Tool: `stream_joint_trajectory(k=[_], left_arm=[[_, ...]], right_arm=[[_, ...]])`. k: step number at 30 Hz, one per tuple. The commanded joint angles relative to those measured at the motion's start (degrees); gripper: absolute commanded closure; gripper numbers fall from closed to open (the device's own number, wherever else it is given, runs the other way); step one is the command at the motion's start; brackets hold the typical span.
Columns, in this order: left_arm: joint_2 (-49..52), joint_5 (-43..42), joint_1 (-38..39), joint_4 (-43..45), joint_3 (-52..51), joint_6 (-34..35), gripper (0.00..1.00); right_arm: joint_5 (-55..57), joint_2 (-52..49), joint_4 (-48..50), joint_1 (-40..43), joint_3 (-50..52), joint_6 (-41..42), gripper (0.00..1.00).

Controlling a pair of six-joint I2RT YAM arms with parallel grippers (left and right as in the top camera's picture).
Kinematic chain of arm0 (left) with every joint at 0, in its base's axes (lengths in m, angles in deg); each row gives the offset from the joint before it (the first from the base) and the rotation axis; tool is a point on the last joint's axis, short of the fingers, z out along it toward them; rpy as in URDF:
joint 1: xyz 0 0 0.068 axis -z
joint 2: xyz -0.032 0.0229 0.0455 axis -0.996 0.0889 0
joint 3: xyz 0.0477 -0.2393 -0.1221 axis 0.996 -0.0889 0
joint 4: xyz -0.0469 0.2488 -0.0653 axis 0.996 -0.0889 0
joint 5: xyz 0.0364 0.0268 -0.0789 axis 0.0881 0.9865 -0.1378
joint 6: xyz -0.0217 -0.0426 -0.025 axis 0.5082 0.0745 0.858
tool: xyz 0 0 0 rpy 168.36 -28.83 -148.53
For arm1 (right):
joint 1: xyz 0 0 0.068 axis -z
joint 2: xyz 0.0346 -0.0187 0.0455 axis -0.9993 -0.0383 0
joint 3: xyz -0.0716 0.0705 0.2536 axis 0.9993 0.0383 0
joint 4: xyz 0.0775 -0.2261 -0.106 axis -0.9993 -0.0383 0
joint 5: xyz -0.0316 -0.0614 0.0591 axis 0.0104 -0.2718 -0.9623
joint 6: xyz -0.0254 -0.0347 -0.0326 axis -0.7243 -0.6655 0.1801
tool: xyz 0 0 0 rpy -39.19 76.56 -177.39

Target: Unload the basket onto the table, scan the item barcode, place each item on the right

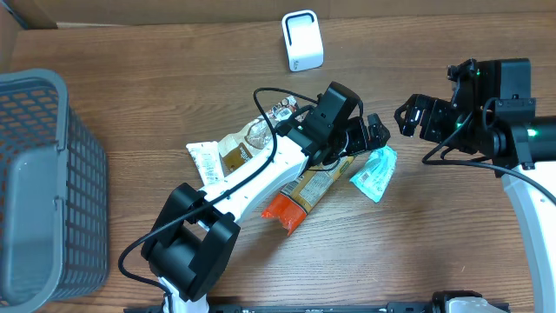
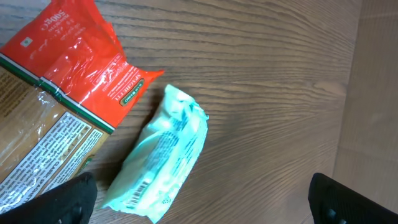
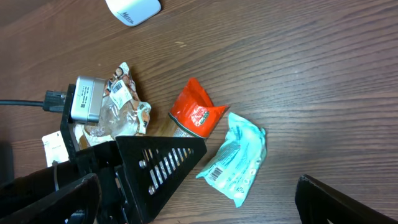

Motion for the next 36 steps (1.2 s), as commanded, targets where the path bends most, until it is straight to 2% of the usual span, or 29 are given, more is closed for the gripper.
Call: stream_joint_trajectory(k=[1, 6, 10, 12, 13, 16, 19, 22, 24, 27, 28, 33, 36], left_arm=[[-1.36, 1.6, -0.2, 0.79, 0.92, -6.25, 0.0], [-6.43, 7.91, -1.6, -0.13, 1.14, -14.01, 0.0], [-13.73, 17.79, -3.15, -3.74, 1.18, -20.76, 0.0], [-17.62, 20.24, -4.22, -6.01, 1.2, -26.62, 0.0], [-20.02, 20.15, -5.01, -7.54, 1.2, -31.32, 0.0], [-27.1, 19.8, -8.55, -13.7, 1.2, -39.45, 0.0], [-31.61, 15.89, -13.49, -19.96, 1.25, -39.85, 0.0], [-34.34, 8.22, -20.76, -27.63, 2.1, -44.7, 0.0], [-34.73, 7.04, -25.31, -33.81, 3.8, -48.11, 0.0], [-34.71, 9.55, -30.4, -42.16, 6.97, -53.79, 0.0], [-34.71, 13.05, -32.09, -45.22, 8.63, -55.69, 0.0], [-34.71, 20.09, -32.3, -46.05, 9.16, -55.98, 0.0], [-34.69, 21.14, -32.33, -46.23, 9.14, -55.98, 0.0]], right_arm=[[0.0, 0.15, 0.09, -0.26, -1.64, -0.24, 0.0], [0.0, 0.15, 0.09, -0.26, -1.64, -0.24, 0.0], [0.0, 0.15, 0.09, -0.26, -1.64, -0.24, 0.0], [0.0, 0.15, 0.09, -0.26, -1.64, -0.22, 0.0], [0.0, 0.15, 0.09, -0.26, -1.64, -0.24, 0.0], [0.0, 0.15, 0.09, -0.26, -1.64, -0.22, 0.0], [-0.04, 0.15, 0.09, -0.26, -1.64, -0.2, 0.0], [-0.5, 0.15, 0.07, -0.26, -1.64, 0.2, 0.0], [-0.9, 0.15, 0.07, -0.26, -1.64, 0.17, 0.0], [-0.9, 0.15, 0.15, -0.26, -1.64, 0.2, 0.0], [-0.96, 0.15, 2.01, -0.26, -1.64, 0.17, 0.0], [-0.2, 0.13, 3.06, -0.26, -1.62, 0.02, 0.0], [2.8, 0.13, 2.05, -0.26, -1.6, -0.04, 0.0]])
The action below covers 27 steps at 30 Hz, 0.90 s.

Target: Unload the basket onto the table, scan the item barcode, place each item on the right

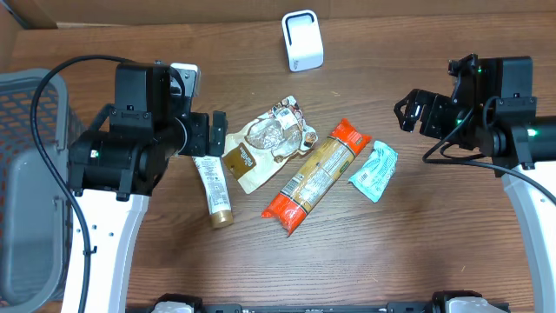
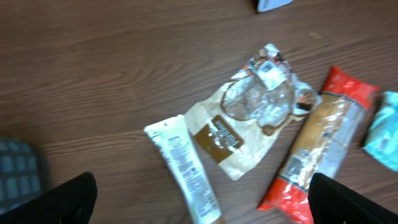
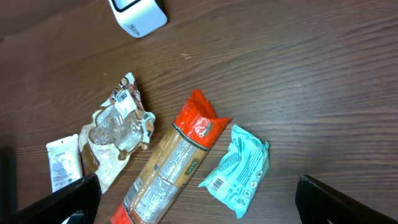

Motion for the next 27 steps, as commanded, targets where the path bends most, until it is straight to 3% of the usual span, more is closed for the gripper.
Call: stream_joint_trajectory(k=[1, 6, 10, 12, 15, 21, 27], left_arm=[[-0.33, 4.04, -0.15, -0.28, 1.38, -2.36, 0.0], [0.22, 4.5, -0.15, -1.01, 1.11, -2.34, 0.0], [0.9, 5.44, -0.13, -2.36, 0.46, -2.32, 0.0], [1.29, 5.31, -0.13, -2.4, 0.46, -2.32, 0.0], [1.81, 5.31, -0.13, -2.4, 0.46, -2.32, 0.0], [2.25, 5.31, -0.09, -2.43, 0.46, -2.32, 0.0], [2.25, 5.31, -0.09, -2.43, 0.46, -2.32, 0.0]], right_arm=[[4.87, 0.09, -0.74, -0.26, -1.6, -0.07, 0.0], [15.5, -1.2, -0.96, -0.24, -0.76, -0.09, 0.0], [18.25, -6.01, -1.22, -0.24, -0.68, -2.08, 0.32], [18.38, -8.61, -1.25, -0.24, -0.66, -2.01, 0.37], [17.62, -12.41, -1.4, -0.26, -0.55, -2.89, 0.32], [5.14, -19.1, -1.42, -0.24, 0.15, -16.65, 0.3], [-1.62, -24.72, -0.94, -0.24, 1.55, -24.85, 0.27]])
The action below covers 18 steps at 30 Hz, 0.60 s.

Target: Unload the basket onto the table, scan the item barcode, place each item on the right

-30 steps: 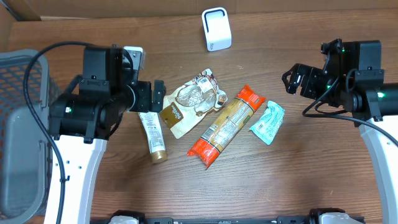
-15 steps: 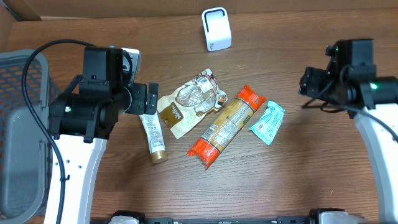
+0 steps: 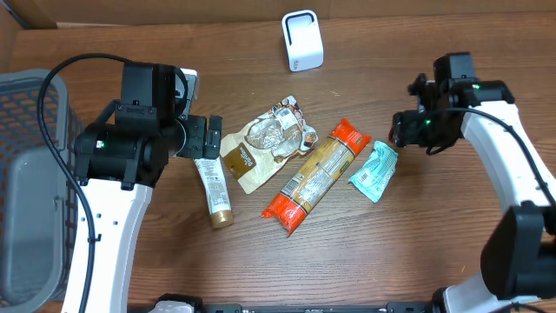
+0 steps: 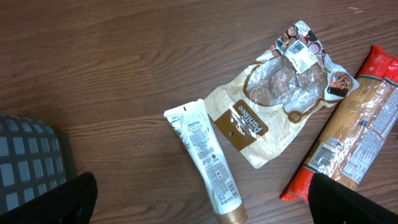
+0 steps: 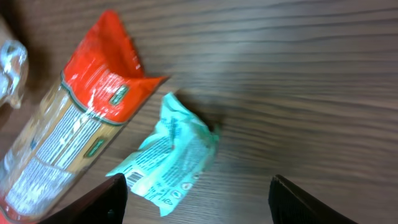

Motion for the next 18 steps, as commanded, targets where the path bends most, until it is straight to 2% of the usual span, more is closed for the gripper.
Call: stream_joint_trajectory(k=[1, 4, 6, 9, 14, 18], left_arm=[[0.42, 0.72, -0.07, 0.07, 0.46, -1.07, 0.0], [0.42, 0.72, -0.07, 0.07, 0.46, -1.07, 0.0], [0.42, 0.72, -0.07, 0.07, 0.46, -1.07, 0.0], [0.42, 0.72, -0.07, 0.07, 0.46, -1.07, 0.0], [0.42, 0.72, -0.07, 0.07, 0.46, -1.07, 0.0], [0.42, 0.72, -0.07, 0.07, 0.46, -1.07, 0.01]], right_arm=[[-5.42, -3.54, 1.33, -0.26, 2.21, -7.63, 0.27], [-5.35, -5.42, 3.5, -0.26, 4.13, -9.68, 0.28], [-5.35, -6.05, 5.9, -0.22, 5.99, -11.52, 0.33], [-5.4, -6.49, 11.34, -0.22, 10.05, -13.4, 0.33], [-5.95, -6.54, 21.18, -0.22, 17.33, -13.38, 0.34], [-10.01, -6.54, 23.56, -0.22, 19.47, -13.33, 0.38]])
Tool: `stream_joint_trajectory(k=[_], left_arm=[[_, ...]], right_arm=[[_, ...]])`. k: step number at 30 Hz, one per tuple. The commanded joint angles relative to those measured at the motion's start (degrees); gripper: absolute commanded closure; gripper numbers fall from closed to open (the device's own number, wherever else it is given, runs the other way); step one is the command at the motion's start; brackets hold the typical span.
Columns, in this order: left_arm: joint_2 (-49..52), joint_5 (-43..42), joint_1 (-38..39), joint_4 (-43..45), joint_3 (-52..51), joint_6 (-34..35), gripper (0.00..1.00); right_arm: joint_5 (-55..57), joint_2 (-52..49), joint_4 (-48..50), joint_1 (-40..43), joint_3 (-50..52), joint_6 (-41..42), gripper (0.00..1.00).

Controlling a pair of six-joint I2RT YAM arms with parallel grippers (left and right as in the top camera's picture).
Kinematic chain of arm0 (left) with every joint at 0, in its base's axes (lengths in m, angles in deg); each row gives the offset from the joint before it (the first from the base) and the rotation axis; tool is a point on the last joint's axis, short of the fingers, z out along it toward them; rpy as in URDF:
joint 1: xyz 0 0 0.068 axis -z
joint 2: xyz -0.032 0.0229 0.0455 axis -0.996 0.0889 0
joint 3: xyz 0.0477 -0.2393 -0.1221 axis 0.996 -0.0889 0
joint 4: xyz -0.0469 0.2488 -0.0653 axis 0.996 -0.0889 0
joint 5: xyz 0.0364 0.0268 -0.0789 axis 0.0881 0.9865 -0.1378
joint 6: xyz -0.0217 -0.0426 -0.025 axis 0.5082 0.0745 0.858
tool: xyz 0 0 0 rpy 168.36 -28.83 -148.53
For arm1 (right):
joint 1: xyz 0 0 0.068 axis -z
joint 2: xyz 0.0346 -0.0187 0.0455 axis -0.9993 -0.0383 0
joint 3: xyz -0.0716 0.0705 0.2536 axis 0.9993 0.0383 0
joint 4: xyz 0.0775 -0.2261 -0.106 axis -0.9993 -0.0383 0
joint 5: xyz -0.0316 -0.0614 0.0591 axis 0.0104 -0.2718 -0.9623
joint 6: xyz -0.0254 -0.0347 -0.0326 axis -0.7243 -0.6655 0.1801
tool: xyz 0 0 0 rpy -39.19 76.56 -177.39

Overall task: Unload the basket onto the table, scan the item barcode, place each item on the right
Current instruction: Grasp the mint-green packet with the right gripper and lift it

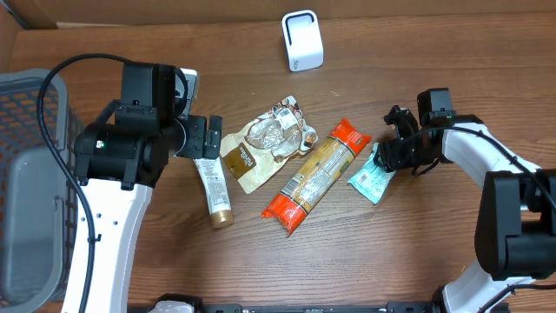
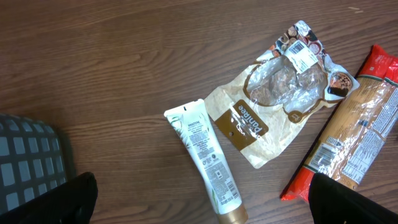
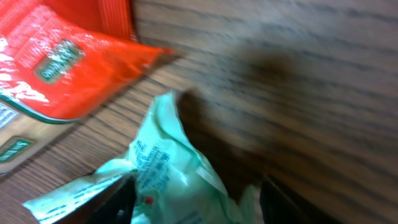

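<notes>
A teal packet (image 1: 371, 179) with a printed barcode lies on the wooden table, right of the orange-ended pasta pack (image 1: 316, 178). My right gripper (image 1: 393, 153) is low over the packet's upper end. In the right wrist view the packet (image 3: 166, 165) fills the space between the two spread fingers (image 3: 115, 200), so the right gripper (image 3: 196, 205) is open around it. The white scanner (image 1: 302, 40) stands at the back. My left gripper (image 1: 206, 136) hangs open at the left, above a white tube (image 2: 204, 157).
A grey mesh basket (image 1: 35, 174) occupies the far left edge. A brown clear-window bag (image 1: 261, 143) lies between the tube (image 1: 214, 188) and the pasta pack (image 2: 348, 146). Cardboard walls (image 1: 139, 12) close off the back of the table.
My right gripper has dropped down and to the left, from above the teal packet to astride its upper end. The left arm and the other items have not moved.
At first my left arm reached across the items, its open gripper near the teal packet, while the right arm hung back at the right. Then the left arm was back at the left above the tube. The right gripper then stood over the packet and now straddles it.
</notes>
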Motion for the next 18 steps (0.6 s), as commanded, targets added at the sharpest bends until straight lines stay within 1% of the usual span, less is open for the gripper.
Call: stream_joint_trajectory(k=[1, 3, 5, 6, 8, 9, 12, 17, 18], left_arm=[[0.42, 0.7, -0.07, 0.04, 0.46, -1.07, 0.0], [0.42, 0.7, -0.07, 0.07, 0.46, -1.07, 0.0], [0.42, 0.7, -0.07, 0.07, 0.46, -1.07, 0.0], [0.42, 0.7, -0.07, 0.07, 0.46, -1.07, 0.0], [0.42, 0.7, -0.07, 0.07, 0.46, -1.07, 0.01], [0.42, 0.7, -0.07, 0.07, 0.46, -1.07, 0.0], [0.42, 0.7, -0.07, 0.07, 0.46, -1.07, 0.01], [0.42, 0.7, -0.07, 0.07, 0.46, -1.07, 0.0], [0.42, 0.7, -0.07, 0.07, 0.46, -1.07, 0.0]], right_arm=[[-3.39, -0.42, 0.98, -0.22, 2.78, -0.87, 0.39], [-3.65, -0.42, 0.72, -0.24, 2.78, -0.57, 0.47], [-3.61, -0.42, 0.48, -0.22, 2.78, 0.87, 0.67], [-3.58, -0.42, 0.48, -0.22, 2.75, 2.58, 0.82], [-3.61, -0.39, 0.52, -0.22, 2.71, 6.58, 0.94], [-3.58, -0.39, 0.5, -0.22, 2.56, 8.24, 0.96], [-3.61, -0.39, -0.96, -0.22, 1.2, 12.87, 0.96], [-3.54, -0.28, -6.45, -0.02, -3.93, 20.57, 0.96], [-2.64, 0.17, -8.2, 0.52, -5.84, 24.33, 0.96]])
